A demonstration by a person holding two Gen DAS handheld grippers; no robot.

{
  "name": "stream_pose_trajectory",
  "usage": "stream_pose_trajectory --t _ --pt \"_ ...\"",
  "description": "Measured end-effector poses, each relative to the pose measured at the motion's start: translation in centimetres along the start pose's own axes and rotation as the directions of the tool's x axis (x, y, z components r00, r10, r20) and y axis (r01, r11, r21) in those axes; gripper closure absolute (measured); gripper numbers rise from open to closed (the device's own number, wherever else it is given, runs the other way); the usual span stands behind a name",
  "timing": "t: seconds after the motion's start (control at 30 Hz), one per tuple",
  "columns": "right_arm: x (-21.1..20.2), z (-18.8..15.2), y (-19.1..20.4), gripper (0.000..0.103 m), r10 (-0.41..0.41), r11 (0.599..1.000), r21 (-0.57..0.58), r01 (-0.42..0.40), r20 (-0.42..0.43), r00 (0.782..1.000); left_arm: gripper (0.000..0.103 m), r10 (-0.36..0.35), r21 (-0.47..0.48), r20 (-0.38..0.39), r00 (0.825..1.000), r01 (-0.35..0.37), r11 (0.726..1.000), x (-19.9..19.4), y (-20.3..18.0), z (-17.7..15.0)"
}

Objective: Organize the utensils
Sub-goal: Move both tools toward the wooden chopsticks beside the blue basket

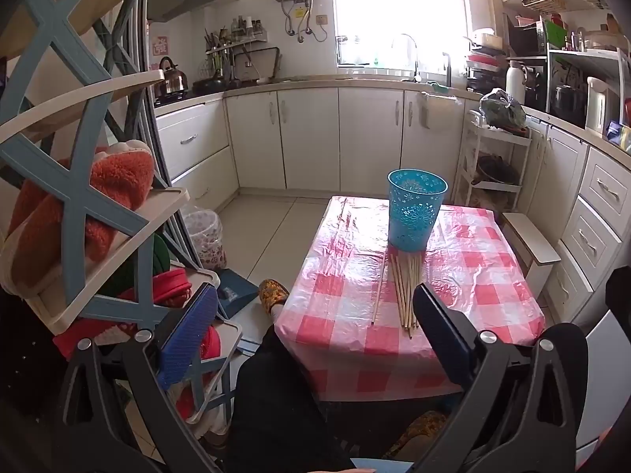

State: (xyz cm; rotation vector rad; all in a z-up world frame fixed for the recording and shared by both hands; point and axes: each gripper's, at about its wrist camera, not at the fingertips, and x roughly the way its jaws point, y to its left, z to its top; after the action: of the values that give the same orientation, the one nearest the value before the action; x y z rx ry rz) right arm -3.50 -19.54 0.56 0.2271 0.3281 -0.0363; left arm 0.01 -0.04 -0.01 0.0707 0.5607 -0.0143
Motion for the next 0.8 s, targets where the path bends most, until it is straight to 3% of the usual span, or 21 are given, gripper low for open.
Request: stream_pose_trajectory --t 0.33,0.8 --pt "0.5 0.0 -0.4 0.007 -0.011 1.000 0.005 0.012 -0.016 1.000 0.008 -0.013 -0.005 -0.011 1.000 0.013 1.000 0.3 0.0 0.1" --pt "5.9 -0.9 -1.4 0.007 -0.039 0.999 0.031 0.043 -0.132 0.990 0.008 -0.021 -0.011 -0.080 0.997 0.021 1.000 5.7 -0.8 0.7"
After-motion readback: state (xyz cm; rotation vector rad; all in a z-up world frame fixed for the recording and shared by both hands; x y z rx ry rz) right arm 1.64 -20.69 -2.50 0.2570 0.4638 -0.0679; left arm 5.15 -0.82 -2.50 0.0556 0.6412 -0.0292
